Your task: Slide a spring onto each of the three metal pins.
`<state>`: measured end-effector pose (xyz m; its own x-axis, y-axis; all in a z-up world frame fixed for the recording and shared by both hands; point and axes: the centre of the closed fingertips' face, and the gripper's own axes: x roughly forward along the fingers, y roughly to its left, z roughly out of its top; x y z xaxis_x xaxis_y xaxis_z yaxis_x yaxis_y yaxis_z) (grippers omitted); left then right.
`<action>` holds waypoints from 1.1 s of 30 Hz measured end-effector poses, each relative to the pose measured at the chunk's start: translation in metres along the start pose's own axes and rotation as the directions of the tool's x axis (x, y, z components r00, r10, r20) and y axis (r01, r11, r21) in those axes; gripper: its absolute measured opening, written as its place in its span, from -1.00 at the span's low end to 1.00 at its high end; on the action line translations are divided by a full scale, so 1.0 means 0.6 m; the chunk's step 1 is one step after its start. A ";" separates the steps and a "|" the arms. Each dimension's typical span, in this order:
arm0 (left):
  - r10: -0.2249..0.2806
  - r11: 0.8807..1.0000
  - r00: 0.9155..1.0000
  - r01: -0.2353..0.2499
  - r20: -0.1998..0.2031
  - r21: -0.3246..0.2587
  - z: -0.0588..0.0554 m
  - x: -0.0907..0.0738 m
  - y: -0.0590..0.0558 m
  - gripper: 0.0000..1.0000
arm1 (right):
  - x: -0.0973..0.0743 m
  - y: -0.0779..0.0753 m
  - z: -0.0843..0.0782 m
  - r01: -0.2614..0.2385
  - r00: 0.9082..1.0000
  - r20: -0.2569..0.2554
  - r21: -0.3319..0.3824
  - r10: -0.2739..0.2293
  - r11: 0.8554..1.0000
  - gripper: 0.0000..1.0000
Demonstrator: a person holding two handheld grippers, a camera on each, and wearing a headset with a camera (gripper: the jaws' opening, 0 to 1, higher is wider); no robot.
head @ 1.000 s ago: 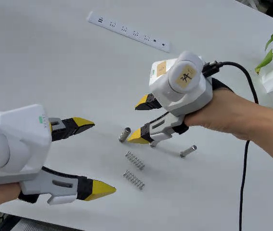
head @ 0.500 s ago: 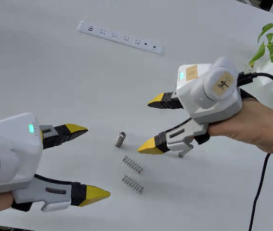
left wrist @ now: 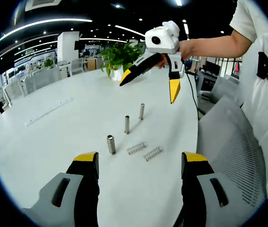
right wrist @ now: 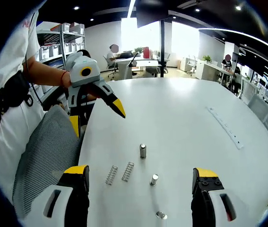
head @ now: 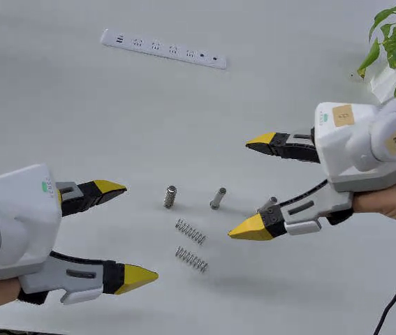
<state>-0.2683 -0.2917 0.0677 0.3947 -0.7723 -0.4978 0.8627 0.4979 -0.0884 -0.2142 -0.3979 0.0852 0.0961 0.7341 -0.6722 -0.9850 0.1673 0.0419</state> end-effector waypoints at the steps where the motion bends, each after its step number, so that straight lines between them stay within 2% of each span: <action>1: -0.004 1.000 1.000 0.004 -0.005 0.001 -0.001 0.002 -0.001 0.37 | -0.007 0.002 -0.006 0.003 1.000 0.012 0.011 -0.003 1.000 0.85; 10: -0.043 0.997 0.996 0.047 -0.076 0.056 -0.012 0.021 -0.010 0.17 | -0.057 0.009 -0.061 0.041 0.997 0.056 0.076 -0.046 0.996 0.98; 17: -0.101 0.985 0.983 0.120 -0.152 0.121 -0.027 0.050 -0.029 -0.06 | -0.090 0.011 -0.097 0.078 0.993 0.082 0.137 -0.089 0.988 0.98; 22: -0.146 0.973 0.970 0.177 -0.194 0.150 -0.038 0.076 -0.041 -0.20 | -0.106 0.011 -0.120 0.103 0.988 0.096 0.176 -0.121 0.979 0.97; 23: -0.157 0.968 0.965 0.193 -0.211 0.159 -0.041 0.082 -0.044 -0.23 | -0.109 0.011 -0.126 0.108 0.987 0.095 0.185 -0.128 0.977 0.97; 25: -0.167 0.961 0.960 0.209 -0.225 0.181 -0.044 0.091 -0.047 -0.27 | -0.112 0.013 -0.132 0.111 0.986 0.098 0.193 -0.132 0.975 0.97; 31: -0.202 0.928 0.930 0.282 -0.306 0.244 -0.069 0.115 -0.055 -0.42 | -0.123 0.012 -0.150 0.130 0.982 0.108 0.222 -0.156 0.966 0.97; 33: -0.199 0.918 0.927 0.290 -0.318 0.270 -0.070 0.121 -0.053 -0.43 | -0.126 0.013 -0.156 0.136 0.981 0.102 0.229 -0.163 0.964 0.95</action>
<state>-0.2802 -0.3471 -0.0021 0.0937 -0.6894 -0.7183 0.9919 0.1271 0.0073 -0.2428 -0.5138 0.0671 0.2692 0.7604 -0.5910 -0.9035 0.4118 0.1184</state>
